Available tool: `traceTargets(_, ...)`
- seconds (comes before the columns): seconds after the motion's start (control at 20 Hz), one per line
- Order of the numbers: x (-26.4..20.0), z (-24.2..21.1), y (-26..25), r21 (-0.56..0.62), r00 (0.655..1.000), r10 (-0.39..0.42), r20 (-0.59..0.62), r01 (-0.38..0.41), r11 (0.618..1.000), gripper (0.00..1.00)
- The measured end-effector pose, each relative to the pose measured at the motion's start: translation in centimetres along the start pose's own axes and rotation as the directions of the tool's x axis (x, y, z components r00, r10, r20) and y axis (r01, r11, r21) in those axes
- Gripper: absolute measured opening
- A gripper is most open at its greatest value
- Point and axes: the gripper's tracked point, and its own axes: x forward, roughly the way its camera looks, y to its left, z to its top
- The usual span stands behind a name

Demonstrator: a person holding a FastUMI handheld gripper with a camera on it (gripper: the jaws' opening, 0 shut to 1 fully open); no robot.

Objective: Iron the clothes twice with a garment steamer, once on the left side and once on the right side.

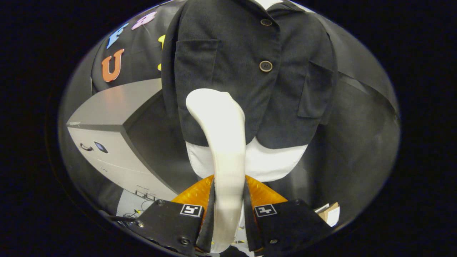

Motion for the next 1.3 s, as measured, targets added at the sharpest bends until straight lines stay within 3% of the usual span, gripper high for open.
traceTargets(0.45, -3.5, 0.8, -1.5, 0.064, 0.998, 0.042, 0.036, -0.045, 0.997, 0.4)
traceTargets(0.8, -9.9, 3.1, -7.4, 0.167, 0.987, 0.03, 0.158, -0.056, 0.984, 0.4)
traceTargets(1.1, -14.0, 8.6, -14.5, 0.25, 0.966, -0.037, 0.257, -0.03, 0.968, 0.4)
traceTargets(1.3, -16.1, 14.6, -17.6, 0.279, 0.931, -0.087, 0.354, -0.016, 0.96, 0.4)
